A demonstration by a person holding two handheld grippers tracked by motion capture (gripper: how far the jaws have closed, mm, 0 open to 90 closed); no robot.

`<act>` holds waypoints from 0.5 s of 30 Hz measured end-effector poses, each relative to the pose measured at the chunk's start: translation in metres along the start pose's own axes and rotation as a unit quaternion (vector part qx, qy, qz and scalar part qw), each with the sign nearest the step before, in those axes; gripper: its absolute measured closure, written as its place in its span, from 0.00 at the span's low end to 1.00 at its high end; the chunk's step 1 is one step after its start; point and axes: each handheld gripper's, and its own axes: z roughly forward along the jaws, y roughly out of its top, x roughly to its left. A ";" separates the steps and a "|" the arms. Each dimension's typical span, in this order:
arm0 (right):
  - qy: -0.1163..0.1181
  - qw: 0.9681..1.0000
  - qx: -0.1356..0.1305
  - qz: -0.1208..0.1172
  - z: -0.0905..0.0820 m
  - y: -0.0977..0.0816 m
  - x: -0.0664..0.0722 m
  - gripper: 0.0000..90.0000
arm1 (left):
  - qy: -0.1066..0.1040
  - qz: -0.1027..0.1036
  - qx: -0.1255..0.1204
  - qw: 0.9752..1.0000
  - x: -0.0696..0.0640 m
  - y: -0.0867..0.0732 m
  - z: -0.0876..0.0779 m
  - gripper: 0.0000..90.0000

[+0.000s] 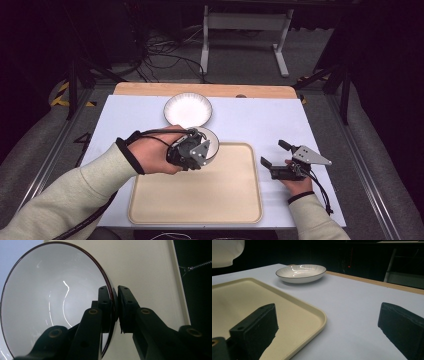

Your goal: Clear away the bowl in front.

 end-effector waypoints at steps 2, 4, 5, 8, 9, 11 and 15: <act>0.000 1.000 0.000 0.000 0.000 0.000 0.000 0.03 | -0.004 0.002 0.002 1.000 -0.001 0.000 0.004 0.91; 0.000 1.000 0.000 0.000 0.000 0.000 0.000 0.03 | -0.006 0.002 -0.001 1.000 -0.002 0.000 0.007 0.91; 0.000 1.000 0.000 0.000 0.000 0.000 0.000 0.03 | -0.006 0.003 -0.004 1.000 -0.003 0.000 0.009 0.91; 0.000 1.000 0.000 0.001 0.000 0.000 0.000 0.03 | -0.014 0.002 -0.006 1.000 -0.005 -0.001 0.015 0.91; 0.000 1.000 0.000 0.000 0.000 0.000 0.000 0.03 | -0.018 0.005 -0.004 1.000 -0.005 -0.001 0.017 0.91; 0.000 1.000 0.000 0.000 0.000 0.000 0.000 0.03 | -0.023 -0.003 -0.008 1.000 -0.007 -0.001 0.021 0.91; 0.000 1.000 0.000 0.001 0.000 0.000 0.000 0.03 | -0.031 0.002 -0.008 1.000 -0.008 -0.002 0.026 0.91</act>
